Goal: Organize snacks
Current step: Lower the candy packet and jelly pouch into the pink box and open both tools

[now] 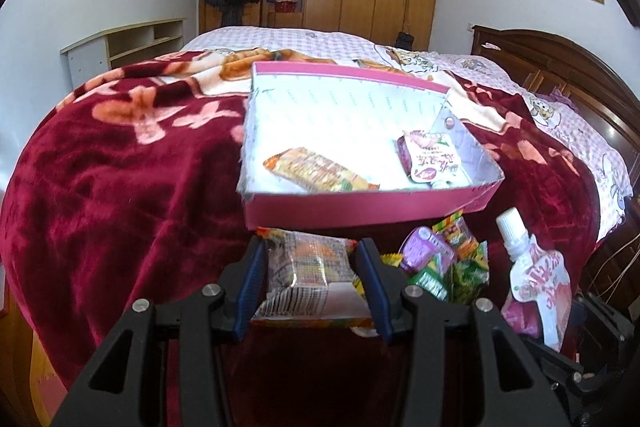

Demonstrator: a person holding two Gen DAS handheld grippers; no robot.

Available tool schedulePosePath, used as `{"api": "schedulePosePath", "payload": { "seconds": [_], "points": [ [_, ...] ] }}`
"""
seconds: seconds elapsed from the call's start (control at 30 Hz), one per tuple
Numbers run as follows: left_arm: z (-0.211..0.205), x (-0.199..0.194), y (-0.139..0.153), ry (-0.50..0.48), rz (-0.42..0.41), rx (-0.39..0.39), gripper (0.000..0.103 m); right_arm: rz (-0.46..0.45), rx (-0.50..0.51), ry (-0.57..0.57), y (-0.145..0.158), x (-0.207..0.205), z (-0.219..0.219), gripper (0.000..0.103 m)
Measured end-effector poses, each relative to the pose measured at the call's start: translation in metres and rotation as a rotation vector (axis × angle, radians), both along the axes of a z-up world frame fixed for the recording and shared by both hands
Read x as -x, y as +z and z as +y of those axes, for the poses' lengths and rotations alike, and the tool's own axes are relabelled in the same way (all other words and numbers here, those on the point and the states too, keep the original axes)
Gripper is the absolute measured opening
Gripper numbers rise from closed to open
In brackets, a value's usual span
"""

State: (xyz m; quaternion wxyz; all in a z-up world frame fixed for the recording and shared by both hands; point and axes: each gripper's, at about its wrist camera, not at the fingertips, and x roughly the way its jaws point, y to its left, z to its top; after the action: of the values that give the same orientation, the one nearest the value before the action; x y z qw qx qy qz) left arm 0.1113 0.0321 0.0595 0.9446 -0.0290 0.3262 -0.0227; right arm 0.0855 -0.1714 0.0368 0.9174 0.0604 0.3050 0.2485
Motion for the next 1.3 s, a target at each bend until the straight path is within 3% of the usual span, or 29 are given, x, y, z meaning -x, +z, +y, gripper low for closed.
{"api": "schedulePosePath", "payload": {
  "seconds": [0.23,0.47,0.7,1.07,1.3],
  "points": [
    [0.0,-0.022,0.017,-0.005,-0.047,-0.021,0.049,-0.033,0.003,0.035,0.018,-0.019,0.005,0.071],
    [0.002,-0.058,0.022,-0.003,-0.041,-0.039,0.049,-0.058,0.023,0.035,0.037,-0.043,0.003,0.071],
    [-0.004,-0.099,0.016,0.033,-0.046,-0.131,0.049,-0.072,0.06,-0.032,0.05,-0.078,0.0,0.071],
    [-0.01,-0.146,0.009,0.027,-0.006,-0.088,0.049,-0.039,0.046,-0.086,0.047,-0.127,-0.004,0.071],
    [-0.011,-0.171,-0.006,0.069,0.013,-0.119,0.049,-0.02,0.084,-0.107,0.043,-0.16,-0.005,0.071]
  ]
}}
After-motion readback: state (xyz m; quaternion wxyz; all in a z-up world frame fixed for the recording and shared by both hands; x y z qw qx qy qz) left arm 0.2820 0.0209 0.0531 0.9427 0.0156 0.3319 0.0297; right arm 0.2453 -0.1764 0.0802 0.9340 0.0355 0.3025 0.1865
